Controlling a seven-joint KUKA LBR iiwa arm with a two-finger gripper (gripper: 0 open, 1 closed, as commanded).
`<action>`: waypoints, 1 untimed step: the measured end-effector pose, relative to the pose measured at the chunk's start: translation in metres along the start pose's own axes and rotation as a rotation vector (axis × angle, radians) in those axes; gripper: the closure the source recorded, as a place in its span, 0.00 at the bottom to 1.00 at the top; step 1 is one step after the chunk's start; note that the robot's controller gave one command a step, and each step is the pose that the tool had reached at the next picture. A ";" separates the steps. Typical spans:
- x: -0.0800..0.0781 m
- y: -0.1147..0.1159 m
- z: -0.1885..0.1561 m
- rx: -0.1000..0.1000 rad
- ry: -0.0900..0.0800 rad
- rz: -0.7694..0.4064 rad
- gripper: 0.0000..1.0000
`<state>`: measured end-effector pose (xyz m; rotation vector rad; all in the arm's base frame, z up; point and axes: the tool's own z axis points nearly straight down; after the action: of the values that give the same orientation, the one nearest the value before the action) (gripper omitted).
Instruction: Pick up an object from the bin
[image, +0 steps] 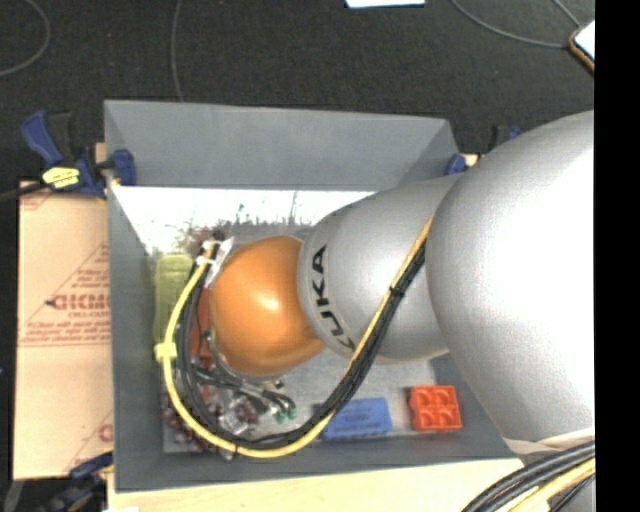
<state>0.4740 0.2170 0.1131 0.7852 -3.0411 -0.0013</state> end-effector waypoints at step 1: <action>0.002 -0.013 0.039 0.005 -0.032 -0.112 0.00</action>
Offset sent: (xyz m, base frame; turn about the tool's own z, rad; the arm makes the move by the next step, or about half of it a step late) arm 0.0230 -0.0131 -0.0431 0.5986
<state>0.4784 0.2046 0.0742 0.9640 -3.0231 -0.0064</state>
